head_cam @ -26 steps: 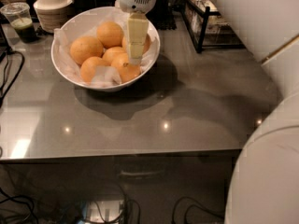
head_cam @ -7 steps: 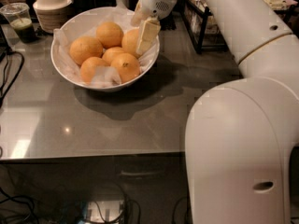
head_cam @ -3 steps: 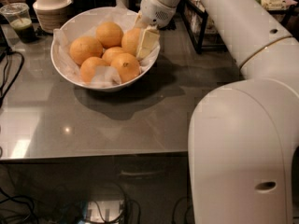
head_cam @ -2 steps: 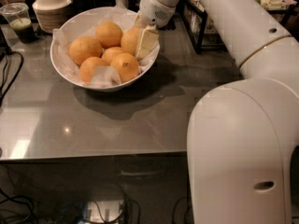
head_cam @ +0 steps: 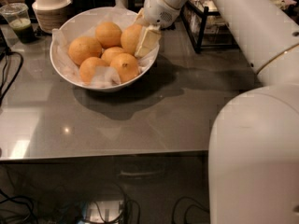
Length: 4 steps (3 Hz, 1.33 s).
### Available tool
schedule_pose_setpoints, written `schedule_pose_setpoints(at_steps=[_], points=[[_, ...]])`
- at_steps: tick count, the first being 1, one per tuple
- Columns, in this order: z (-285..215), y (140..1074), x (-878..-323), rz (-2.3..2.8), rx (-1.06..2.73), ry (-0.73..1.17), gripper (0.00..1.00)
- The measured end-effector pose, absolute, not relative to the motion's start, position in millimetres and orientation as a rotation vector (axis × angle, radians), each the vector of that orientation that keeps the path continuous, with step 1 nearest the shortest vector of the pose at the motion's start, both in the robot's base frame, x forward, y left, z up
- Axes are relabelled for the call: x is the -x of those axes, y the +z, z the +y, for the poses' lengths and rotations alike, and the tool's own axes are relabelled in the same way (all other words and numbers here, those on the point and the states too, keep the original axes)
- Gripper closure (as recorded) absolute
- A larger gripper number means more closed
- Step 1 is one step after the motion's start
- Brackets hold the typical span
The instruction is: Pick orange from white bowl
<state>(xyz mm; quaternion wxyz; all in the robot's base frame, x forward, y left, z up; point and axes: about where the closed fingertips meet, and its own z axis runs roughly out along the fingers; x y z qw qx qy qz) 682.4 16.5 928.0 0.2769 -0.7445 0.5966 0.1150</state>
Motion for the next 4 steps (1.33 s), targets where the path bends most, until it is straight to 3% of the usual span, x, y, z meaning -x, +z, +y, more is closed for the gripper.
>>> schedule_pose_setpoints(at_steps=[2, 4], points=[[9, 1009, -658, 1.287, 1.74, 0.236, 1.0], [9, 1064, -588, 1.055, 1.613, 0.186, 1.0]])
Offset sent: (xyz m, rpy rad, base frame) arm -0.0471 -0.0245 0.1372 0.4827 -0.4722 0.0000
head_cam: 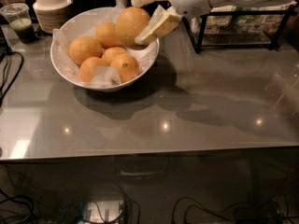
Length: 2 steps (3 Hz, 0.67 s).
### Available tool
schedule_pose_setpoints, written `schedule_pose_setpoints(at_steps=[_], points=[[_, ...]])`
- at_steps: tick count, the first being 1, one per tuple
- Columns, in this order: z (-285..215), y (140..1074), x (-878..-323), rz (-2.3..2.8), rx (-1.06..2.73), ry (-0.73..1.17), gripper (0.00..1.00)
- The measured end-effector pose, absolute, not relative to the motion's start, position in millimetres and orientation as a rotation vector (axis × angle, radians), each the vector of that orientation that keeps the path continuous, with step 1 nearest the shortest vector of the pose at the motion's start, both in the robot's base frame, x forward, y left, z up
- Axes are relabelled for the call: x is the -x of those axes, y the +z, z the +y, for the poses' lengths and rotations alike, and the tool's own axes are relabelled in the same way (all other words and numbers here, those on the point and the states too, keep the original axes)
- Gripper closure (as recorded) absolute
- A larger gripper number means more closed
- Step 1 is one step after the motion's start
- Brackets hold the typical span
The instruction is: Pick orange from white bowl
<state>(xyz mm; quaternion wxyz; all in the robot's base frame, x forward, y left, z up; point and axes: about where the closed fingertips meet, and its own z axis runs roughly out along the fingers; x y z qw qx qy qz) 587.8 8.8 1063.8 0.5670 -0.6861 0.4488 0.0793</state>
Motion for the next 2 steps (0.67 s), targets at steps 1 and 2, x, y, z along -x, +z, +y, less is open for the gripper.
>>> schedule_pose_setpoints(at_steps=[1, 2], points=[[22, 1069, -546, 0.961, 1.6, 0.158, 1.0], [15, 1052, -539, 1.001, 1.524, 0.147, 1.0]])
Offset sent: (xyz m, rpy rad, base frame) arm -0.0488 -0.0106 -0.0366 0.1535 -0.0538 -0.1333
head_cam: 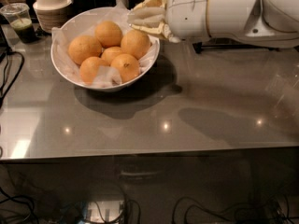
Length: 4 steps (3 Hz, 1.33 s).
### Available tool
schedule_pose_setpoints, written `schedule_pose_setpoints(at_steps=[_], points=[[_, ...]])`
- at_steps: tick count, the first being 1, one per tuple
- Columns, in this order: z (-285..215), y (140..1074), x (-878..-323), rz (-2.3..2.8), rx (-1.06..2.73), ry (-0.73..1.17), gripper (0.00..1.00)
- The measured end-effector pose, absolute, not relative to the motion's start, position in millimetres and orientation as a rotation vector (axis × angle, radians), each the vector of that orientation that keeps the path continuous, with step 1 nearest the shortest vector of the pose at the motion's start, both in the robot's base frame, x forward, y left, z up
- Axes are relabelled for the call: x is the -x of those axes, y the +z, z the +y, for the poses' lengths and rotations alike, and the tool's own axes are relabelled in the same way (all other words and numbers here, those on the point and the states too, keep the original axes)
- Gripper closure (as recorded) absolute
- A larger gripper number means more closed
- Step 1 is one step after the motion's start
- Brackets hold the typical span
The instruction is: Pick orange from white bowl
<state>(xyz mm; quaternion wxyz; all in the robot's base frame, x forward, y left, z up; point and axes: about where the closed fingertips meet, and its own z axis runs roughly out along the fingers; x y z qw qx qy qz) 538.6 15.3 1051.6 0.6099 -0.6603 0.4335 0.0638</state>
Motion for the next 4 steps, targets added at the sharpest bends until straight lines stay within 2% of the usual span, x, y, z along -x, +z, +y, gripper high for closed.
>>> schedule_pose_setpoints(at_steps=[1, 4], points=[[15.1, 1051.0, -538.9, 1.007, 1.518, 0.14, 0.82], [15.3, 1051.1, -538.8, 1.007, 1.519, 0.141, 0.12]])
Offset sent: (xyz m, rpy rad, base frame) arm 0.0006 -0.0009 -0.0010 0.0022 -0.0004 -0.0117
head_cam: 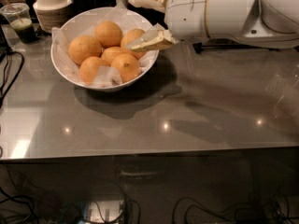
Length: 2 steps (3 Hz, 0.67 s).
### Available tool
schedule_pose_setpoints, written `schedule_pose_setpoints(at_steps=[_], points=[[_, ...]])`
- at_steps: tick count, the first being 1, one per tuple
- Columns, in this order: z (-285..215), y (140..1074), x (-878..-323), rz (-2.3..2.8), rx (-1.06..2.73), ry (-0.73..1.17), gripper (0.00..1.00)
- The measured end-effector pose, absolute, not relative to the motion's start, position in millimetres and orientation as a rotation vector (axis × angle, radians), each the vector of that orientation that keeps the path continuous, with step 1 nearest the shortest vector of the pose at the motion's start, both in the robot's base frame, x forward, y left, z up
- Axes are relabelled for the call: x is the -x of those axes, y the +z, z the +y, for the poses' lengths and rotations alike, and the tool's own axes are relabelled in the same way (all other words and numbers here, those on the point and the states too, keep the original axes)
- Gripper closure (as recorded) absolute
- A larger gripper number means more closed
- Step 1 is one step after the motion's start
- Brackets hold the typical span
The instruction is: Pick orange from white bowl
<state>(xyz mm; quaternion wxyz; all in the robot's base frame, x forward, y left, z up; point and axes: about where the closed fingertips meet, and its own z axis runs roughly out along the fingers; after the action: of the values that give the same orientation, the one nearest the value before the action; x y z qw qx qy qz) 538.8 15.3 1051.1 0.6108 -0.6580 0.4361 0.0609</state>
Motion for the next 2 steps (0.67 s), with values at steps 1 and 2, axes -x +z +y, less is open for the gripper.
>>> schedule_pose_setpoints(at_steps=[1, 2], points=[[15.3, 1051.1, -538.8, 1.007, 1.519, 0.141, 0.0], [17.5, 1052.1, -538.2, 1.005, 1.525, 0.142, 0.0]])
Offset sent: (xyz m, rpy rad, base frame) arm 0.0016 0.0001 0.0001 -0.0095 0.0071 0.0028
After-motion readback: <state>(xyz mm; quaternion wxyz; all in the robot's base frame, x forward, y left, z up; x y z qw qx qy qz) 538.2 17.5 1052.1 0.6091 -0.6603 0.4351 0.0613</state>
